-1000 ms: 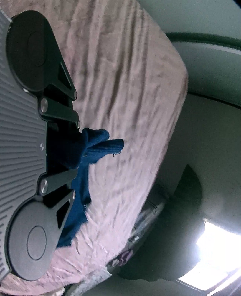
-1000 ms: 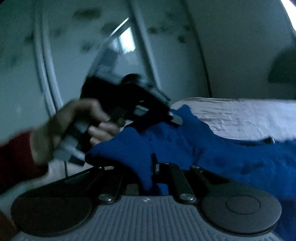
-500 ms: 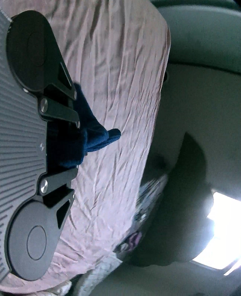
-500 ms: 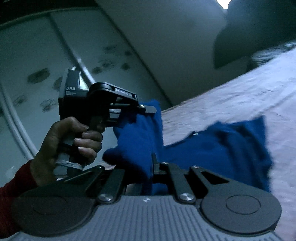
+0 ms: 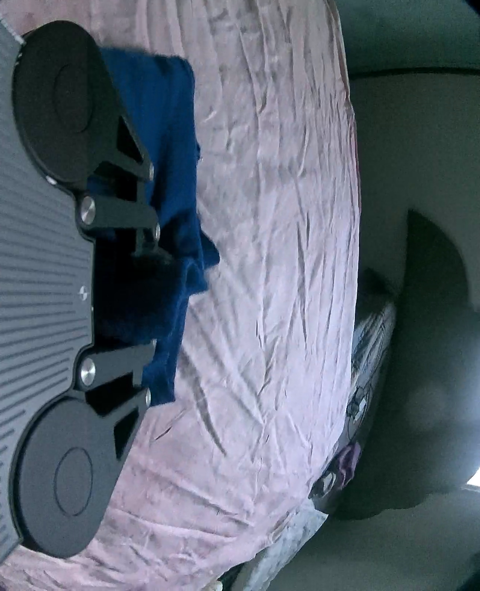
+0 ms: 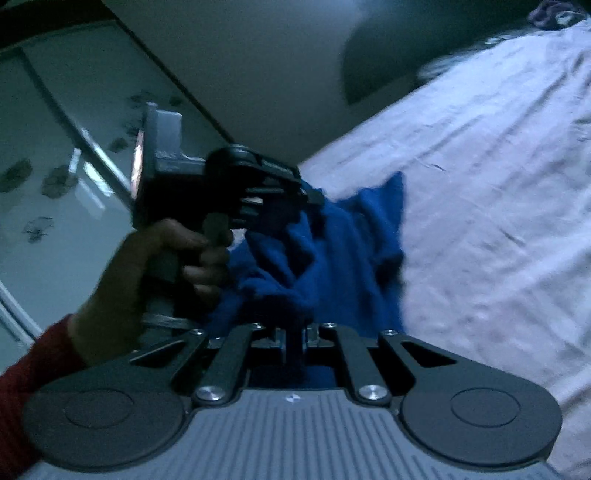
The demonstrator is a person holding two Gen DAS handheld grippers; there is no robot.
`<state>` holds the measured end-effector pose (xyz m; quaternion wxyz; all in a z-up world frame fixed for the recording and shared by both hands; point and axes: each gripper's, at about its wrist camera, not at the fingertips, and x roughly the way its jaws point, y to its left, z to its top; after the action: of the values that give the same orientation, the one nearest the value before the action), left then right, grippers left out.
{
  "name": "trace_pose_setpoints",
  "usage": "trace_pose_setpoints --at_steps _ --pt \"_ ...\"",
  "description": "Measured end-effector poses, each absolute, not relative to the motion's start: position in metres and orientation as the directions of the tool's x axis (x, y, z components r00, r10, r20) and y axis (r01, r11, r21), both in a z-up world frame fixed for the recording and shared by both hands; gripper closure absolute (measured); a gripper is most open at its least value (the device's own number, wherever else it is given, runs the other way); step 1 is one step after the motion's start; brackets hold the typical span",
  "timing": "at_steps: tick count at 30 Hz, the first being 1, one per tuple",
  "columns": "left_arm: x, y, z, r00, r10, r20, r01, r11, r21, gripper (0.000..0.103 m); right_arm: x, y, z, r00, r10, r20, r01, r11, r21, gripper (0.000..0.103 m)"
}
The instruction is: Fold small clothes
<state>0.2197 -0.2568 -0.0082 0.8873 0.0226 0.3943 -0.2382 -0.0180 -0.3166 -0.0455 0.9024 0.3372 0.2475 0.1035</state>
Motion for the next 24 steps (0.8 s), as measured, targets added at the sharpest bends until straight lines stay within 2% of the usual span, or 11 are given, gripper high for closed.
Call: trace_pose_setpoints --at_steps 1,2,4,6,7,9,13,15,18,22,24 --pt "0.219 -0.256 -0.007 0.571 -0.418 -0.706 0.449 0.879 -0.157 0.056 -0.019 -0.317 -0.046 0.851 0.347 -0.395 -0.006 0.758 0.652 0.096" --pt "0.219 -0.254 -0.003 0.571 -0.435 -0.697 0.458 0.872 -0.169 0.050 -0.020 -0.318 -0.048 0.848 0.344 -0.404 0.001 0.761 0.649 0.095" --pt "0.217 -0.248 0.006 0.592 -0.462 -0.660 0.472 0.863 -0.181 0.026 -0.022 -0.318 -0.049 0.835 0.332 -0.439 0.024 0.774 0.632 0.087" --pt "0.213 -0.239 0.019 0.636 -0.472 -0.610 0.479 0.862 -0.168 0.014 -0.023 -0.319 -0.051 0.825 0.321 -0.466 0.041 0.788 0.614 0.074" --pt "0.210 -0.234 0.025 0.658 -0.472 -0.587 0.483 0.862 -0.153 0.012 -0.025 -0.320 -0.051 0.826 0.328 -0.459 0.032 0.785 0.619 0.071" --pt "0.203 -0.222 0.035 0.700 -0.444 -0.560 0.473 0.875 -0.103 0.010 -0.028 -0.322 -0.047 0.832 0.306 -0.463 0.044 0.795 0.605 0.068" --pt "0.177 -0.192 0.035 0.764 -0.323 -0.559 0.416 0.908 0.043 0.009 -0.038 -0.327 -0.014 0.897 0.145 -0.418 0.088 0.868 0.489 0.065" --pt "0.157 -0.176 0.023 0.777 -0.280 -0.564 0.401 0.910 0.101 0.008 -0.024 -0.323 0.005 0.906 0.149 -0.397 0.037 0.905 0.423 0.065" --pt "0.124 -0.156 0.003 0.768 -0.259 -0.586 0.409 0.902 0.138 0.008 0.020 -0.312 0.016 0.885 0.234 -0.402 -0.075 0.925 0.373 0.065" --pt "0.088 -0.141 -0.021 0.770 -0.246 -0.589 0.402 0.904 0.147 0.007 0.091 -0.309 -0.014 0.787 0.355 -0.505 -0.128 0.894 0.429 0.067" --pt "0.078 -0.137 -0.029 0.769 -0.248 -0.590 0.405 0.902 0.149 0.006 0.103 -0.310 -0.026 0.792 0.236 -0.563 -0.027 0.935 0.353 0.067"
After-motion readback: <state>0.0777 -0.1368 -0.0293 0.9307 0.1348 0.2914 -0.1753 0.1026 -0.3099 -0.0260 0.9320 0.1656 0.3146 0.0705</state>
